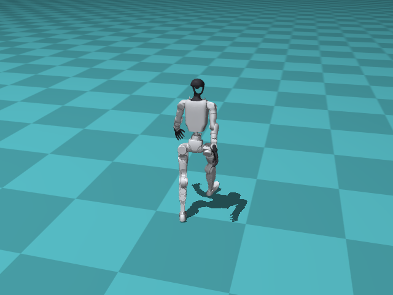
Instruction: Walk run
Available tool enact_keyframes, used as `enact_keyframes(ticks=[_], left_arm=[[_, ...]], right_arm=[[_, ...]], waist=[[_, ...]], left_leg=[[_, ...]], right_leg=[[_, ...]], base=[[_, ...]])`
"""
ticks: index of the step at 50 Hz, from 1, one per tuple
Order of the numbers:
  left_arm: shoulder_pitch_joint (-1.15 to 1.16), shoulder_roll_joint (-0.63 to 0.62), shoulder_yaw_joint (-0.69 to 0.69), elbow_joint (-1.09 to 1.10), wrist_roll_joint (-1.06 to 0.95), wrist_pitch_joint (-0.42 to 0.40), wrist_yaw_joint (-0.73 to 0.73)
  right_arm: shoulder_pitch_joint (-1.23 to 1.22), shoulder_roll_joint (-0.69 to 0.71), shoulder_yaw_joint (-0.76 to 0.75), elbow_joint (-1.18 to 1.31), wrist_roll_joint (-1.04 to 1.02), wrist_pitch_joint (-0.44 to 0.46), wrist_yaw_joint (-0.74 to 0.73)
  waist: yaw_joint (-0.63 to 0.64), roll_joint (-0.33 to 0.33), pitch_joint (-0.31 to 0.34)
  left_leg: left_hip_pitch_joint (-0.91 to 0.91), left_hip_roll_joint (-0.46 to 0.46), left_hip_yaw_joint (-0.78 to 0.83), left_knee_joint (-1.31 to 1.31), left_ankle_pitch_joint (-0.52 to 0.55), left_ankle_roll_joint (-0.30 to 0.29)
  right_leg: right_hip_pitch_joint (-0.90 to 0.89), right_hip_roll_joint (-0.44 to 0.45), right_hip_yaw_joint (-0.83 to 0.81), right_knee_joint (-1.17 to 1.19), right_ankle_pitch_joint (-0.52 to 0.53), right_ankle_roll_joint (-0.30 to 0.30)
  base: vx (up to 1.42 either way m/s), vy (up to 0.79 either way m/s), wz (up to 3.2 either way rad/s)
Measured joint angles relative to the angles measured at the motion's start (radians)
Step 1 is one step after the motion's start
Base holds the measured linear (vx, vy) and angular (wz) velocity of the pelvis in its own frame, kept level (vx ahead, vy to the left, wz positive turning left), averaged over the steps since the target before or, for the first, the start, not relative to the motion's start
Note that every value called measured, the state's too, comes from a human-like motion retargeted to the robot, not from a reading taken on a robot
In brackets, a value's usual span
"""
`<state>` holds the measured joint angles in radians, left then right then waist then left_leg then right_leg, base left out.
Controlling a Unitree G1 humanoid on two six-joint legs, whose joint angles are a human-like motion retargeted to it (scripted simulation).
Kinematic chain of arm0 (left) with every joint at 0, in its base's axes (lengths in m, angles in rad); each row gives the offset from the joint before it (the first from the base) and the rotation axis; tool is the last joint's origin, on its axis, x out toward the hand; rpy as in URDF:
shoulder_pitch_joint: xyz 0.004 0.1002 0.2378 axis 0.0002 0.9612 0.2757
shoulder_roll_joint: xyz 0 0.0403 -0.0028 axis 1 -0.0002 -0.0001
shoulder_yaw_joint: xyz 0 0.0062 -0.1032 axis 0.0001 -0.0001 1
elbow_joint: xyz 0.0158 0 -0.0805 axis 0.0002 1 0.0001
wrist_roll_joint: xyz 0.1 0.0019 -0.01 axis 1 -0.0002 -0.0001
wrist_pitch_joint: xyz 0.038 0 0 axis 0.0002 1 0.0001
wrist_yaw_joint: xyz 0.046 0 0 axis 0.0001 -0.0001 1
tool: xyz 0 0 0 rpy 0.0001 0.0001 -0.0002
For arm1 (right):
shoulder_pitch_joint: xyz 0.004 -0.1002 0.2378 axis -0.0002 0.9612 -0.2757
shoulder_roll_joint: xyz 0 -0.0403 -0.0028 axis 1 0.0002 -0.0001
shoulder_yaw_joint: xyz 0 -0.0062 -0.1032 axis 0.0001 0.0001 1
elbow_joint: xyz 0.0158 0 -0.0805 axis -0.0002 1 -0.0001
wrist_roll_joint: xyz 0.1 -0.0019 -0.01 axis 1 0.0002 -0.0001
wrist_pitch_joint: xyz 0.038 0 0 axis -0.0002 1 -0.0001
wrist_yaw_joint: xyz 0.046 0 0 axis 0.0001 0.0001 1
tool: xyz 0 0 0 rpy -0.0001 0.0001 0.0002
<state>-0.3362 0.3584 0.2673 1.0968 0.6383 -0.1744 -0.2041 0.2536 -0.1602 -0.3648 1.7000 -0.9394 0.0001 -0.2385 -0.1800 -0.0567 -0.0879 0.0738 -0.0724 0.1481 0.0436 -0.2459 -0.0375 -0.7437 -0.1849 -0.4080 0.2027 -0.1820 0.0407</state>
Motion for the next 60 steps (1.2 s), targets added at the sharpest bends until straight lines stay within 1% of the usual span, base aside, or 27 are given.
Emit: enact_keyframes(ticks=[2,3,5,7,8,10,12,13,16,19,23,26,29,31,33,36,38,40,41,44,47,51,54,55,56,58,60], left_arm=[[0.024,-0.008,0.001,-0.008,-0.006,-0.029,0.046],[0.049,-0.019,0.001,-0.006,-0.01,-0.043,0.074],[0.117,-0.04,0.008,0.005,-0.006,-0.052,0.09],[0.192,-0.068,0.031,0.011,0.042,-0.032,0.062],[0.243,-0.099,0.057,0.029,0.091,-0.007,0.039],[0.337,-0.168,0.135,0.115,0.188,0.066,0.036],[0.384,-0.185,0.177,0.235,0.219,0.127,0.05],[0.397,-0.184,0.19,0.303,0.215,0.154,0.058],[0.459,-0.205,0.26,0.442,0.205,0.23,0.043],[0.552,-0.235,0.325,0.502,0.192,0.269,-0.01],[0.665,-0.258,0.365,0.541,0.188,0.28,-0.062],[0.702,-0.264,0.381,0.562,0.224,0.305,-0.055],[0.703,-0.25,0.363,0.571,0.245,0.328,-0.06],[0.686,-0.235,0.35,0.563,0.258,0.346,-0.069],[0.662,-0.229,0.337,0.537,0.275,0.351,-0.062],[0.593,-0.238,0.327,0.463,0.264,0.309,-0.051],[0.541,-0.229,0.302,0.401,0.229,0.277,-0.061],[0.465,-0.205,0.249,0.342,0.159,0.248,-0.06],[0.419,-0.185,0.219,0.32,0.124,0.232,-0.043],[0.298,-0.13,0.153,0.251,0.077,0.182,0.018],[0.195,-0.077,0.105,0.168,0.071,0.131,0.026],[0.072,0.004,0.048,0.051,0.028,0.073,-0.028],[0.015,0.042,0.021,-0.033,-0.019,0.032,-0.028],[0.006,0.046,0.019,-0.058,-0.033,0.016,-0.019],[0.01,0.042,0.02,-0.075,-0.044,-0.004,-0.001],[0.029,0.018,0.031,-0.092,-0.06,-0.042,0.047],[0.083,-0.017,0.06,-0.085,-0.053,-0.055,0.079]], right_arm=[[0.018,0.003,-0.008,0.0,-0.015,-0.006,0.018],[0.025,0.006,-0.017,0.0,-0.026,-0.011,0.027],[0.039,0.016,-0.026,-0.017,-0.037,-0.033,0.032],[0.055,0.028,-0.022,-0.054,-0.028,-0.07,0.036],[0.053,0.039,-0.029,-0.083,-0.022,-0.099,0.036],[0.039,0.05,-0.01,-0.15,0.006,-0.176,0.024],[0.011,0.06,0.026,-0.187,0.096,-0.209,0.018],[-0.019,0.068,0.031,-0.199,0.147,-0.204,0.012],[-0.14,0.096,0.014,-0.211,0.261,-0.147,-0.037],[-0.273,0.093,0.021,-0.221,0.322,-0.104,-0.061],[-0.419,0.052,0.076,-0.285,0.286,-0.127,-0.014],[-0.485,0.032,0.098,-0.39,0.204,-0.117,0.02],[-0.477,0.039,0.123,-0.531,0.145,-0.101,0.006],[-0.432,0.047,0.148,-0.6,0.131,-0.111,-0.041],[-0.368,0.052,0.145,-0.619,0.096,-0.119,-0.097],[-0.298,0.078,0.157,-0.534,0.027,-0.075,-0.174],[-0.278,0.076,0.174,-0.422,-0.005,0.0,-0.203],[-0.281,0.065,0.168,-0.3,-0.061,0.085,-0.19],[-0.277,0.059,0.158,-0.256,-0.094,0.102,-0.17],[-0.227,0.041,0.132,-0.154,-0.148,0.109,-0.105],[-0.149,0.023,0.111,-0.1,-0.153,0.099,-0.032],[-0.068,0.015,0.065,-0.049,-0.153,0.122,0.022],[-0.032,0.018,0.02,-0.009,-0.152,0.141,0.035],[-0.02,0.018,0.009,0.0,-0.15,0.142,0.042],[-0.006,0.018,0.003,0.0,-0.146,0.141,0.06],[0.005,0.016,-0.011,0.0,-0.139,0.148,0.089],[0.008,0.018,-0.017,0.0,-0.131,0.156,0.087]], waist=[[0.0,0.001,-0.019],[0.006,0.006,-0.038],[0.011,0.0,-0.075],[0.001,-0.019,-0.075],[-0.007,-0.023,-0.071],[0.042,-0.091,-0.058],[0.059,-0.124,-0.051],[0.065,-0.126,-0.042],[0.134,-0.118,-0.017],[0.209,-0.1,-0.005],[0.281,-0.062,0.004],[0.324,-0.056,0.004],[0.348,-0.065,-0.017],[0.349,-0.041,-0.032],[0.364,-0.014,-0.05],[0.374,0.009,-0.056],[0.341,0.042,-0.056],[0.327,0.042,-0.046],[0.309,0.038,-0.036],[0.22,0.026,-0.018],[0.133,0.032,-0.015],[0.059,0.012,-0.009],[0.026,0.001,-0.01],[0.021,-0.001,-0.016],[0.017,0.0,-0.022],[0.018,0.0,-0.038],[-0.001,-0.013,-0.056]], left_leg=[[0.029,0.0,-0.026,0.014,0.026,-0.041],[0.041,0.004,-0.036,0.026,0.059,-0.071],[0.072,-0.006,-0.035,0.062,0.176,-0.13],[0.106,-0.002,0.044,0.116,0.342,-0.14],[0.104,0.03,0.12,0.2,0.487,-0.133],[0.042,-0.003,0.234,0.483,0.69,-0.081],[-0.071,0.035,0.248,0.723,0.614,-0.015],[-0.148,0.09,0.259,0.848,0.536,0.018],[-0.337,0.157,0.261,0.963,0.415,0.014],[-0.483,0.164,0.285,0.847,0.328,0.013],[-0.639,0.201,0.348,0.527,0.225,0.088],[-0.74,0.154,0.263,0.243,0.238,0.15],[-0.799,0.125,0.203,0.139,0.235,0.183],[-0.784,0.14,0.235,0.198,0.267,0.187],[-0.757,0.177,0.211,0.261,0.327,0.177],[-0.716,0.211,0.108,0.378,0.214,0.167],[-0.613,0.242,0.149,0.373,0.137,0.17],[-0.514,0.248,0.227,0.325,0.103,0.165],[-0.467,0.223,0.236,0.288,0.097,0.163],[-0.334,0.128,0.202,0.158,0.105,0.156],[-0.235,0.078,0.135,0.078,0.097,0.137],[-0.114,0.024,0.078,0.026,0.046,0.099],[-0.022,0.006,0.041,0.003,0.004,0.079],[0.0,0.005,0.035,0.004,-0.006,0.067],[0.021,0.01,0.022,0.015,-0.001,0.041],[0.052,0.01,0.004,0.042,0.049,-0.012],[0.091,-0.012,-0.018,0.085,0.166,-0.077]], right_leg=[[-0.014,0.009,0.009,0.039,-0.016,-0.045],[-0.018,0.013,0.021,0.097,-0.023,-0.104],[0.026,-0.016,-0.146,0.145,0.081,-0.189],[0.037,-0.021,0.024,0.205,0.1,-0.173],[0.068,-0.062,0.038,0.252,0.088,-0.171],[0.196,-0.068,0.128,0.237,0.031,-0.185],[0.303,-0.098,0.077,0.203,-0.002,-0.181],[0.356,-0.087,0.05,0.171,-0.006,-0.178],[0.506,-0.011,0.033,0.04,0.004,-0.156],[0.619,0.07,0.064,-0.068,0.004,-0.146],[0.751,0.147,0.125,-0.147,-0.033,-0.122],[0.826,0.158,0.166,-0.164,-0.062,-0.094],[0.871,0.146,0.201,-0.139,-0.057,-0.037],[0.913,0.165,0.216,-0.101,-0.011,0.013],[0.939,0.191,0.225,-0.033,0.118,0.028],[0.875,0.132,0.124,0.242,0.436,0.014],[0.789,0.12,0.078,0.476,0.529,-0.043],[0.649,0.067,0.069,0.701,0.402,-0.101],[0.577,0.025,0.049,0.779,0.334,-0.103],[0.381,-0.006,0.024,0.855,0.214,-0.047],[0.235,-0.014,-0.018,0.716,0.132,-0.032],[0.109,-0.045,-0.056,0.32,0.016,-0.088],[0.042,-0.002,-0.017,0.037,0.009,-0.104],[0.02,0.004,-0.008,-0.011,0.006,-0.082],[0.007,0.01,0.003,0.005,0.007,-0.106],[-0.008,0.018,0.04,0.094,-0.006,-0.167],[0.028,0.004,-0.018,0.131,0.118,-0.194]], base=[[1.21,-0.21,0.21],[1.33,-0.22,0.02],[1.18,-0.18,0.03],[1.48,-0.26,0.53],[1.95,-0.32,0.45],[1.69,-0.25,-0.45],[1.4,-0.22,-0.15],[1.02,-0.16,0.12],[0.87,-0.09,-0.47],[1.08,-0.04,-1.05],[1.04,0.07,-1.07],[1.03,0.18,-0.84],[1.05,0.19,-0.42],[1.38,0.27,-0.19],[1.43,0.25,-0.37],[1.08,0.08,-0.73],[1.28,0.2,-0.11],[0.96,0.2,-0.35],[0.75,0.18,0.04],[0.93,0.19,1.11],[1.19,0.1,1.31],[0.91,-0.04,0.89],[1.19,-0.16,0.71],[1.21,-0.21,0.46],[1.25,-0.22,0.38],[1.23,-0.19,0.15],[1.32,-0.2,0.07]])
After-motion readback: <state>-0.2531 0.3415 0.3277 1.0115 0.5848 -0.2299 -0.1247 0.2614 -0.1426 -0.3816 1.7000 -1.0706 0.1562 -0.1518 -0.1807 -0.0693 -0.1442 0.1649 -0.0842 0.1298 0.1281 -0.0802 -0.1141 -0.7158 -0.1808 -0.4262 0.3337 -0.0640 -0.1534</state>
